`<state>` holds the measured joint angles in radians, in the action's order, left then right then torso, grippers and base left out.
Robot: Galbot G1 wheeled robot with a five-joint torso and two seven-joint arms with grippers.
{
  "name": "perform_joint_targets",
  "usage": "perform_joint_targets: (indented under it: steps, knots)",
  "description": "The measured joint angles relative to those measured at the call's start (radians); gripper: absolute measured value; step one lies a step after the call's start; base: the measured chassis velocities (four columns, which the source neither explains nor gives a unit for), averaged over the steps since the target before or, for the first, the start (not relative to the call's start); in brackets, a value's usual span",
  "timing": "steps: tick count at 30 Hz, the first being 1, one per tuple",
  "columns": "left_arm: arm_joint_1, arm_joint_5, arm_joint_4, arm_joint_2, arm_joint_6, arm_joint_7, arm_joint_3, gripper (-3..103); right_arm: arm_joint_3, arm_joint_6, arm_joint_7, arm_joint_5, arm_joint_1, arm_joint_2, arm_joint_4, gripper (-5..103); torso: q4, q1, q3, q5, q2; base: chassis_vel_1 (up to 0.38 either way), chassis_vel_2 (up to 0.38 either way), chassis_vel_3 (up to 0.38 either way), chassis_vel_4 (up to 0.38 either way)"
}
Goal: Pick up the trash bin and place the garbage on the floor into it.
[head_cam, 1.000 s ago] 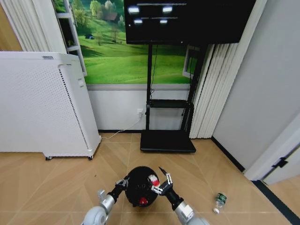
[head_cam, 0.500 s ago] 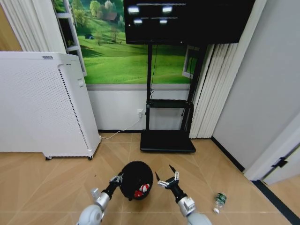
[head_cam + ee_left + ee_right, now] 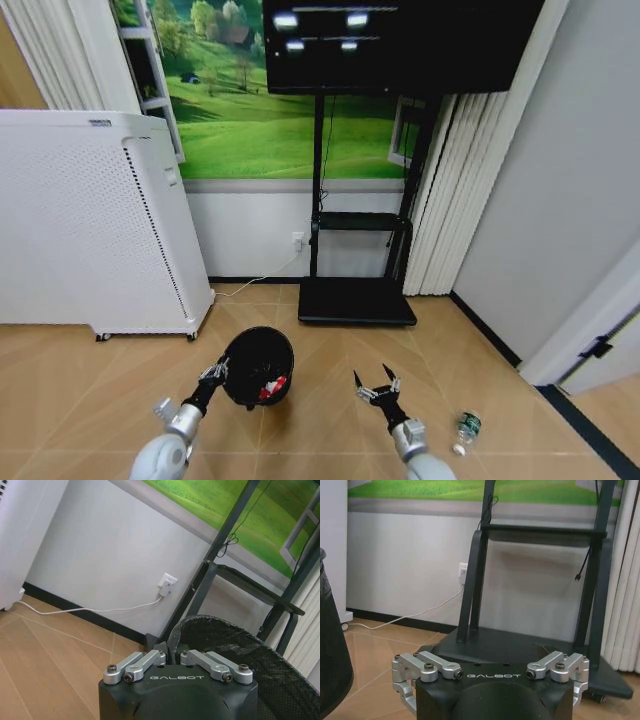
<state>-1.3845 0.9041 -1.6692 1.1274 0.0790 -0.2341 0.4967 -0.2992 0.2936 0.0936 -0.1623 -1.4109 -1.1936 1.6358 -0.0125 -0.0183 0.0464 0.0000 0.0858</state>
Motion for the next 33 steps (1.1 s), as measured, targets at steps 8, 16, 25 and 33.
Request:
perform_joint_targets:
  steps: [8, 16, 25, 33]
  knots:
    - [-0.010, -0.003, 0.003, 0.011, 0.001, -0.009, 0.015, 7, -0.019, -0.021, 0.066, 0.070, 0.006, -0.018, -0.073, 100, -0.0002, 0.000, 0.000, 0.0004, 0.000, -0.228, -0.200, 0.222, 0.219]
    - [-0.019, -0.006, 0.009, 0.028, 0.005, -0.030, 0.036, 7, -0.059, -0.038, 0.086, 0.097, 0.009, -0.031, -0.161, 100, -0.0001, 0.000, 0.000, -0.0002, 0.000, -0.220, -0.204, 0.231, 0.208]
    - [-0.010, -0.002, 0.031, 0.039, 0.013, -0.048, 0.058, 7, -0.078, -0.087, 0.108, 0.054, -0.052, -0.042, -0.194, 100, 0.0002, 0.000, 0.000, -0.0001, 0.000, 0.026, 0.014, -0.031, -0.012]
    - [-0.004, 0.003, 0.033, 0.046, 0.017, -0.054, 0.056, 7, -0.061, -0.121, 0.141, 0.007, 0.026, -0.055, -0.325, 100, 0.0001, 0.000, 0.000, 0.0000, 0.000, 0.021, 0.013, -0.010, -0.015]
